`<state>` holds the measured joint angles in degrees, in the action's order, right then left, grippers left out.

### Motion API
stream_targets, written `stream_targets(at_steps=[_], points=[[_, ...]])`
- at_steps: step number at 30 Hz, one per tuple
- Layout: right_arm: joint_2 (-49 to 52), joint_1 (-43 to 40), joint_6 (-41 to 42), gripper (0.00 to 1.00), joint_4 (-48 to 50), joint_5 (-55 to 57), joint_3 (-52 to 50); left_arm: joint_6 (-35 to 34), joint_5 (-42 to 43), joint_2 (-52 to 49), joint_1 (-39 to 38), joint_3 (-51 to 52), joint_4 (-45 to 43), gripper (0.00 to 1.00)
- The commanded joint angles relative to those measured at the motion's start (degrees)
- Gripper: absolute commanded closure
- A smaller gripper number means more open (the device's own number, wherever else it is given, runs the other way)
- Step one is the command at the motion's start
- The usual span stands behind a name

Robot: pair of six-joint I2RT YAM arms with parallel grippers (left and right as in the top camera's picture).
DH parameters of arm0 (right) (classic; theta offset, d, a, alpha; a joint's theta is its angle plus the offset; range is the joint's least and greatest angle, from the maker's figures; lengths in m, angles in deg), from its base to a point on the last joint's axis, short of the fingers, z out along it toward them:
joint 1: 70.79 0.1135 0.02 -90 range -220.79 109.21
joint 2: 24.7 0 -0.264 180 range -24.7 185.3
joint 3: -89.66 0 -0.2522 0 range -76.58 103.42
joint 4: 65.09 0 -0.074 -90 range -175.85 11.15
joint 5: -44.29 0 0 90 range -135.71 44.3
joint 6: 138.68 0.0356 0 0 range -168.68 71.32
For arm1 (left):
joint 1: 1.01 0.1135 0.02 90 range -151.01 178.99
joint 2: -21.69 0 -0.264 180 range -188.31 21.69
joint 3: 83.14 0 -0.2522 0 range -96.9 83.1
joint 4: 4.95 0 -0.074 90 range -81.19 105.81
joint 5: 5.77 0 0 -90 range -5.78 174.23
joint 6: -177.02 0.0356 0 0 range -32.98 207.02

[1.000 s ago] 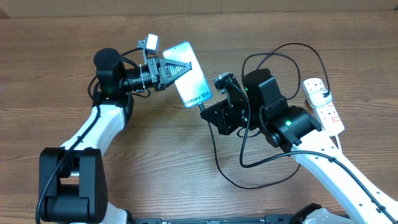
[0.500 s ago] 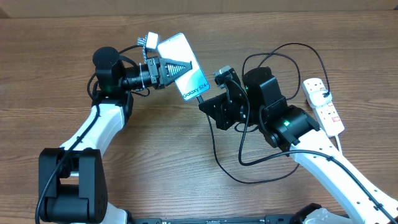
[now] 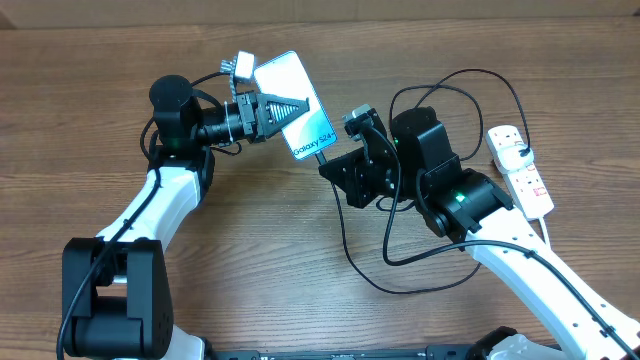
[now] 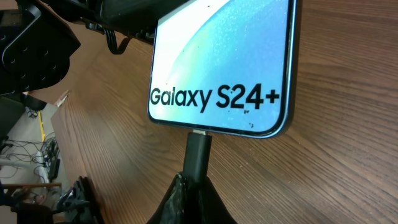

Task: Plug charger to phone and switch on socket
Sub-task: 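Push the plug up into the phone port with the right gripper, then open the right gripper off the plug and lower the phone with the left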

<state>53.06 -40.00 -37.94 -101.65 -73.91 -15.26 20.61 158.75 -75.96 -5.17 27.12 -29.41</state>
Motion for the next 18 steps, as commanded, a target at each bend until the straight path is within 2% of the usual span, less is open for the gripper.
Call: stream_targets(at_steps=[1, 4, 5, 9, 12, 15, 18], points=[[-1.1, -0.5, 1.6, 0.96, 6.6, 1.8, 3.6, 4.0, 10.6, -0.2, -4.4, 2.4, 0.7, 0.96], [-1.1, -0.5, 1.7, 0.96, 4.6, 1.8, 3.6, 4.1, 10.6, -0.2, -4.4, 2.4, 0.7, 0.96], [-1.1, -0.5, 1.7, 0.93, 4.8, 1.8, 3.6, 4.5, 10.4, -0.2, -4.4, 2.4, 0.7, 0.96], [-1.1, -0.5, 1.7, 0.73, 5.7, 1.8, 3.6, 5.0, 9.3, -0.2, -4.4, 2.4, 0.7, 0.96], [-1.1, -0.6, 1.7, 0.49, 2.7, 1.8, 3.6, 5.9, 8.0, -0.2, -4.4, 2.4, 0.7, 0.96], [-1.4, -1.2, 1.7, 0.37, -0.1, 1.8, 3.7, 9.1, 4.3, -0.2, -4.4, 2.4, 1.0, 0.96], [-2.9, -2.4, 1.7, 0.24, -3.1, 1.8, 3.7, 11.3, -0.3, -0.2, -4.5, 2.4, 5.0, 0.96]])
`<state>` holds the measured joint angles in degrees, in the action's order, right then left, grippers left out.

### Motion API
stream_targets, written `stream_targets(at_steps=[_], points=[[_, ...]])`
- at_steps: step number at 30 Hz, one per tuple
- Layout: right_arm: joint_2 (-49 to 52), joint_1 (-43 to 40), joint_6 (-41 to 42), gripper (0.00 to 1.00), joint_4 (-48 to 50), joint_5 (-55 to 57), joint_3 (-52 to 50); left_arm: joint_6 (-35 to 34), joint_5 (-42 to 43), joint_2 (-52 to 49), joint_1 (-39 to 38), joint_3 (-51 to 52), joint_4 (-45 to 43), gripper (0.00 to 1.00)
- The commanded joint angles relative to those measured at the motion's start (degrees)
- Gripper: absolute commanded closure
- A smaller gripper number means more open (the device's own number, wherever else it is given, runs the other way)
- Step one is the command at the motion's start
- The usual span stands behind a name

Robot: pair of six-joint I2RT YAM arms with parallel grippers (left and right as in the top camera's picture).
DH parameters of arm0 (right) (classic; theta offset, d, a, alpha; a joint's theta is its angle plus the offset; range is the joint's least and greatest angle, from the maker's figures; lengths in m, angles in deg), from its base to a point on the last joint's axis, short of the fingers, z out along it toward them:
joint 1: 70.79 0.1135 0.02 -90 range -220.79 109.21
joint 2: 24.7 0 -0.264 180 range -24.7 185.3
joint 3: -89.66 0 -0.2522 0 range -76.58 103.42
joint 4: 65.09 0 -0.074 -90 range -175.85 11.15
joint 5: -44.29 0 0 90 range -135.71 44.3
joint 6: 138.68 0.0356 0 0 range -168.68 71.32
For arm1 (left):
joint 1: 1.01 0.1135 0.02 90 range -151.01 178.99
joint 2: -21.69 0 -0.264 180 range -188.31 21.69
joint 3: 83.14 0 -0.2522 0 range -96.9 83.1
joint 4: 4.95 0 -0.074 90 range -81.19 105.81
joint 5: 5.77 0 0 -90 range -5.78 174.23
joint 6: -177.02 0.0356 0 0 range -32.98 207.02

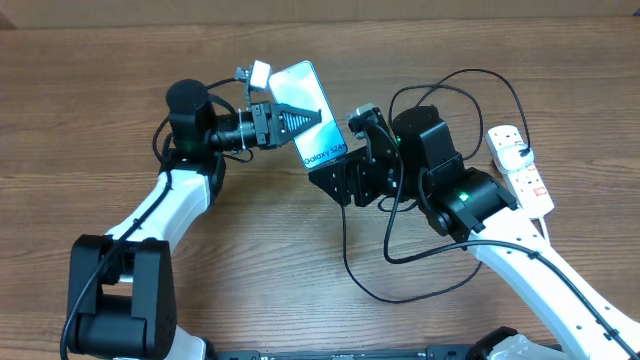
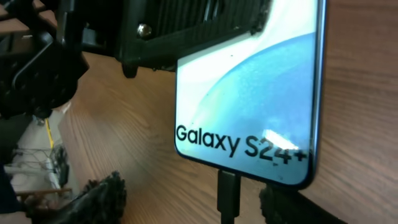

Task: Plug charger to phone and switch on socket
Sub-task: 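Open the right gripper off the plug and lower the phone with the left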

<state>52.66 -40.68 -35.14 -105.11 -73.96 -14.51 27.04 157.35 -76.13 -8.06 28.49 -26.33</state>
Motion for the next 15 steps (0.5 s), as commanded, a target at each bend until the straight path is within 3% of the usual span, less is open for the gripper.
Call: stream_targets(at_steps=[1, 3, 5, 11, 15], points=[[-3.5, -2.4, -1.1, 0.19, -1.0, 1.9, 3.0, 5.9, 0.1, -0.1, -1.6, 1.0, 3.8, 0.96], [-5.6, -3.9, -1.1, 0.05, -3.5, 1.9, 3.0, 7.8, -2.8, -0.1, -1.7, 1.0, 8.2, 0.96], [-8.0, -5.9, -1.1, 0.00, -5.9, 1.9, 3.0, 9.5, -5.7, -0.2, -2.0, 1.0, 12.1, 0.96], [-16.2, -12.9, -1.2, 0.00, -13.6, 1.9, 3.0, 17.9, -13.9, -0.3, -3.4, 0.5, 25.5, 0.96], [-19.7, -16.6, -1.4, 0.00, -18.2, 3.1, 2.9, 31.1, -19.9, -0.3, -3.5, -0.9, 43.1, 0.96]])
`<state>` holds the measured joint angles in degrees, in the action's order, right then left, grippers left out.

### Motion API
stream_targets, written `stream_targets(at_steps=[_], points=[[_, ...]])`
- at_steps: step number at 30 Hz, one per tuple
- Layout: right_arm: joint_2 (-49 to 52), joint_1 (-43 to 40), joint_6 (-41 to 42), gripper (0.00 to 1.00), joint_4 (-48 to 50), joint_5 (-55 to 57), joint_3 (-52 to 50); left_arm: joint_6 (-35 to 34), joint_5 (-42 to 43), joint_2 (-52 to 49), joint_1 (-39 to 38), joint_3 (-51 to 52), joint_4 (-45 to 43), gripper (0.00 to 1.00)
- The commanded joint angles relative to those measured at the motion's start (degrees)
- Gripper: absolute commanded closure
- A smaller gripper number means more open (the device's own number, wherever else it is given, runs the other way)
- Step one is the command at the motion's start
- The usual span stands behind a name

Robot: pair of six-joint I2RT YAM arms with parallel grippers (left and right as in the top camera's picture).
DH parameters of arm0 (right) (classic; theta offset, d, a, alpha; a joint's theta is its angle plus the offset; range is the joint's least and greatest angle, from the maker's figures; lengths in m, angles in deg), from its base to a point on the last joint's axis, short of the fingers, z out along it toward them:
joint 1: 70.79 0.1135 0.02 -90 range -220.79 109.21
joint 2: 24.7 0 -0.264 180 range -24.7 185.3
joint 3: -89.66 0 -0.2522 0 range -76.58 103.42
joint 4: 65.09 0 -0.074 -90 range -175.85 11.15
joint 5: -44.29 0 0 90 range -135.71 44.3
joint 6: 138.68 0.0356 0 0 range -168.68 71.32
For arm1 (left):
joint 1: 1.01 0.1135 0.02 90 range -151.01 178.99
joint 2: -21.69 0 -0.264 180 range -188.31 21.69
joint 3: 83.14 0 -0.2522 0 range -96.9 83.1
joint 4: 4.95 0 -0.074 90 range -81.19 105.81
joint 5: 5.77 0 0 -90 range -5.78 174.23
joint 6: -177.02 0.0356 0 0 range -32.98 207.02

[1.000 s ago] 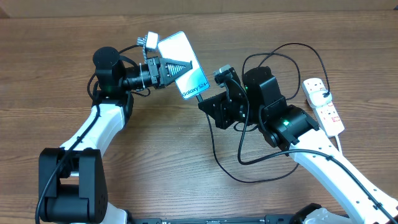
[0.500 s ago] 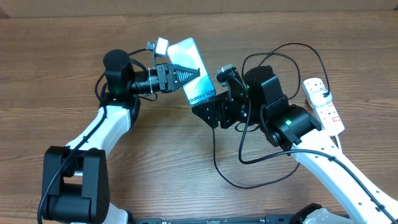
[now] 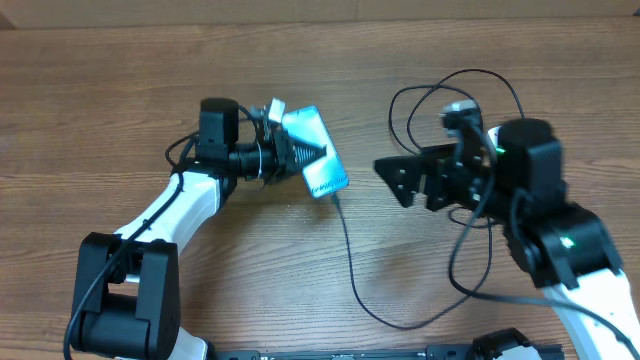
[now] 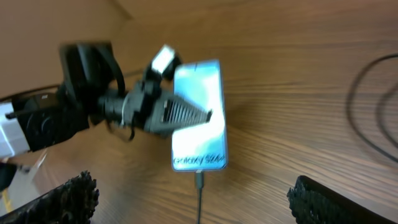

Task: Plug charger to phone and switch on socket
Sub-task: 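Open the right gripper off the plug and lower the phone with the left, then lay the phone flat on the table and open the left gripper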

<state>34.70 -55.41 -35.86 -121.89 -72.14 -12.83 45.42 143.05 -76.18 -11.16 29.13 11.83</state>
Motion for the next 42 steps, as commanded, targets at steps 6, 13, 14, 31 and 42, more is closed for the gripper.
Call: stream_targets(at_steps=[6, 13, 14, 31, 42], points=[[-2.6, -3.1, -0.6, 0.00, -4.3, 2.0, 1.2, 34.9, -12.7, -0.3, -0.3, -1.8, 24.5, 0.96], [-1.4, -3.1, -0.6, 0.00, -4.3, 2.0, 1.2, 44.1, -12.8, -0.3, -0.3, -1.8, 26.1, 0.96], [-1.2, -3.1, -0.6, 0.00, -4.4, 2.0, 1.2, 44.2, -12.7, -0.4, -0.1, -1.8, 25.4, 0.96], [0.7, -3.1, -0.6, 0.00, -3.7, 2.0, 1.2, 42.9, -4.7, -15.7, 5.3, -3.1, 21.1, 0.94], [1.7, -3.1, -0.6, 0.00, -3.2, 2.0, 1.2, 38.8, -9.9, -16.0, 5.3, -3.3, 21.1, 0.60]])
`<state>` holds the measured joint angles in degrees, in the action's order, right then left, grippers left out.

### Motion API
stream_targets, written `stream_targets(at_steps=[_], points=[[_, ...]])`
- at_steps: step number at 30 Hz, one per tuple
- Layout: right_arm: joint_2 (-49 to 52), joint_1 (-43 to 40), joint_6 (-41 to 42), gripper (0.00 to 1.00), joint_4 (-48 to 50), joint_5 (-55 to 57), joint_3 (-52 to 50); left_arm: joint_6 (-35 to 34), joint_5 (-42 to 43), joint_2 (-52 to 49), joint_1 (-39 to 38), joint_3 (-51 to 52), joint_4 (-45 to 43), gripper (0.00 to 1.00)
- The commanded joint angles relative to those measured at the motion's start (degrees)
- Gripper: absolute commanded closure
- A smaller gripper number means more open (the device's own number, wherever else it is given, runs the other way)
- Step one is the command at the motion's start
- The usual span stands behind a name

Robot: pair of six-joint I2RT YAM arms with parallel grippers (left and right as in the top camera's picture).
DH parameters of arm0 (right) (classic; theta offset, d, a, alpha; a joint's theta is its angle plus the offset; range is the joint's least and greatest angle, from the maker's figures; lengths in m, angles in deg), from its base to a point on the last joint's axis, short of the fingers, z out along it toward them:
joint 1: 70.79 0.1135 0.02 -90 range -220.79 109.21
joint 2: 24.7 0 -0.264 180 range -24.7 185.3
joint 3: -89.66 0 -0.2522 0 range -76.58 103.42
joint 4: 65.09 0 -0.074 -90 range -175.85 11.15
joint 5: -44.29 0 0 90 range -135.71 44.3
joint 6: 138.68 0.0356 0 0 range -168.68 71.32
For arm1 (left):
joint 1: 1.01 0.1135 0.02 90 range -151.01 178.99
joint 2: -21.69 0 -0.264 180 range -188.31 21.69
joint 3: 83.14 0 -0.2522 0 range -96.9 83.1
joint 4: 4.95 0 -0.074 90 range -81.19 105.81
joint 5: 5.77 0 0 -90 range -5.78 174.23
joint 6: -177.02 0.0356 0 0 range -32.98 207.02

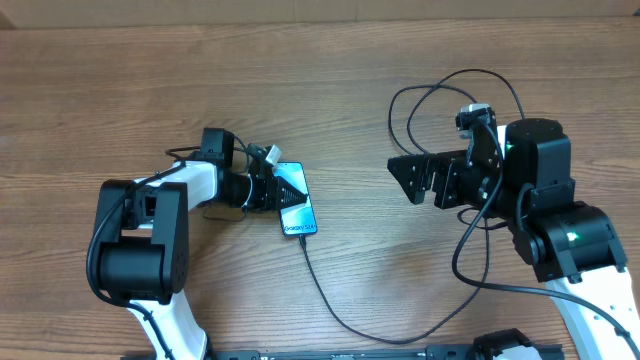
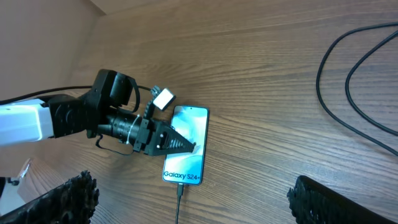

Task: Plug charger to phone and switch on socket
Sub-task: 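Lay the phone flat on the table and open the left gripper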

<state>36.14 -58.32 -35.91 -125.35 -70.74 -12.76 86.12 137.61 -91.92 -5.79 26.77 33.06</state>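
The phone (image 1: 298,214), its screen reading Galaxy S24+, lies low over the wooden table left of centre, and it also shows in the right wrist view (image 2: 186,147). My left gripper (image 1: 288,194) is shut on its upper part. The black charger plug (image 2: 180,186) sits in the phone's bottom port. Its cable (image 1: 330,305) trails down and round to the right. My right gripper (image 1: 404,180) hangs open and empty well to the right of the phone, its fingers (image 2: 73,198) spread wide. The socket is hidden behind my right arm.
Loose black cable loops (image 1: 440,95) lie at the back right, partly under my right arm (image 1: 545,215). My left arm (image 1: 140,230) is folded close on the left side of the table (image 1: 330,60).
My left gripper, still holding the phone, has come down and back to the left, so the phone lies flatter and nearer the table. The right gripper stays open at about the same spot.
First my right gripper was shut on the plug at the phone's port while the left held the phone up. Then the right stood open with the plug in the phone. Then it was well off to the right. Now the plugged phone is low.
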Motion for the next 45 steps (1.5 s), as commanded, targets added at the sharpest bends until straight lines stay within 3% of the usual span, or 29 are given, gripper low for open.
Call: stream_targets(at_steps=[1, 12, 23, 35, 45], points=[[0.3, -0.2, -0.5, 0.00, 0.3, 0.6, 1.1, -2.3, -5.2, -0.3, -0.1, -1.2, 0.1, 0.59], [0.3, -0.2, -0.6, 0.00, 0.3, 0.6, 1.1, -1.9, -15.2, -0.3, -0.1, -7.5, 7.1, 0.56], [2.4, -0.2, -0.6, 0.00, 0.8, 0.6, 1.1, 2.9, -16.0, -0.3, -0.1, -7.8, 7.0, 0.53], [9.4, -0.2, -0.6, 0.00, 2.3, 0.6, 1.1, 3.0, -23.9, -0.3, -0.1, -7.9, 6.0, 0.55], [15.1, -0.2, -0.6, 0.00, 3.8, 0.6, 1.1, 3.0, -25.7, -0.3, -0.1, -7.8, 4.2, 0.54]])
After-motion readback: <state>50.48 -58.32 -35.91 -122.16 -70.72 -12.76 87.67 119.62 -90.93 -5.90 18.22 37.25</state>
